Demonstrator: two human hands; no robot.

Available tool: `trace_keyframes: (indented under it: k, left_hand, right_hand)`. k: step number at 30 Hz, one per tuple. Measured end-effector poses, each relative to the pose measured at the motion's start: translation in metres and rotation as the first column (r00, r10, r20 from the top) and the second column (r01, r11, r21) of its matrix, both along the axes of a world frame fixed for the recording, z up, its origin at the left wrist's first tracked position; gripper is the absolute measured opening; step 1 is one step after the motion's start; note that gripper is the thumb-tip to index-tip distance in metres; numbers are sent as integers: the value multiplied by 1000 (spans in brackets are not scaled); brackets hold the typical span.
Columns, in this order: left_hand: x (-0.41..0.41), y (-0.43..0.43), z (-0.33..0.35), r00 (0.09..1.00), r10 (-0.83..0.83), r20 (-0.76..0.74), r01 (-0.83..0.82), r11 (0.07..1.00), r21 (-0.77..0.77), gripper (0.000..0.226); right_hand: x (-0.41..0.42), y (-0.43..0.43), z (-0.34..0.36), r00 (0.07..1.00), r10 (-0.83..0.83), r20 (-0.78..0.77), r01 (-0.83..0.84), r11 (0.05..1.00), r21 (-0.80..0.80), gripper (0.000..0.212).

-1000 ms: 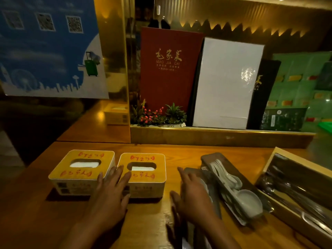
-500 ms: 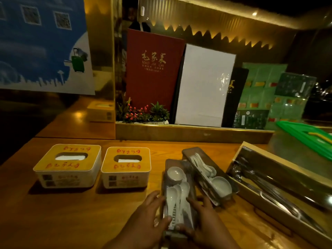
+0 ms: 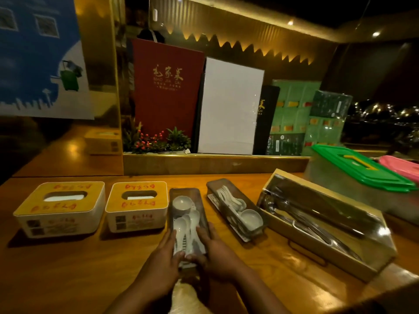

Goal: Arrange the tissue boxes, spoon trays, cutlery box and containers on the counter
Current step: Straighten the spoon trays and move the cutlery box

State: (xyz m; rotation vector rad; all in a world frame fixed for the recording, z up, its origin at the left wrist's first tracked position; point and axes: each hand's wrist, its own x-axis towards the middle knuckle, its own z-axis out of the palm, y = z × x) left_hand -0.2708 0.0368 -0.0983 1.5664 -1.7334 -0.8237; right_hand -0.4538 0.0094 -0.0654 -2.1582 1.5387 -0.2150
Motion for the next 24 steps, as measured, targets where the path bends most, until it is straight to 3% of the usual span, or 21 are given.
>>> trace_keyframes:
  k: [2, 6, 9, 11, 15, 18, 21, 24]
  left_hand:
    - [-3, -1, 1, 1000, 6, 12, -6, 1000, -1, 68]
    - [-14, -3, 9, 999, 33, 38, -33, 999, 16, 67]
    - [-22, -5, 12, 998, 57, 16, -57, 998, 20, 66]
    - [-25, -6, 12, 998, 68, -5, -68, 997, 31, 65]
    - [-29, -4, 9, 992, 128, -14, -127, 990, 56, 60]
    - [-37, 0, 11, 980, 198, -34, -195, 977, 81, 57]
    - [-63, 0, 18, 924, 373, 85, -369, 928, -54, 57]
    - [-109, 2, 33, 889, 444, 111, -409, 879, -246, 54]
  right_hand:
    - [-1, -2, -4, 1000, -17, -3, 17, 1000, 16, 101]
    - [-11, -8, -6, 1000, -13, 3, 13, 1000, 10, 118]
    - [-30, -13, -2, 998, 63, -2, -63, 998, 1, 97]
    - [-53, -15, 6, 997, 72, 13, -71, 996, -57, 100]
    - [-127, -34, 11, 999, -13, -31, 2, 946, -324, 80]
    - [-177, -52, 3, 989, -81, -123, 38, 948, -315, 86]
    - [-191, -58, -16, 986, -70, -153, 30, 968, -249, 92]
    - [-188, -55, -28, 997, -54, -50, 34, 942, -334, 73]
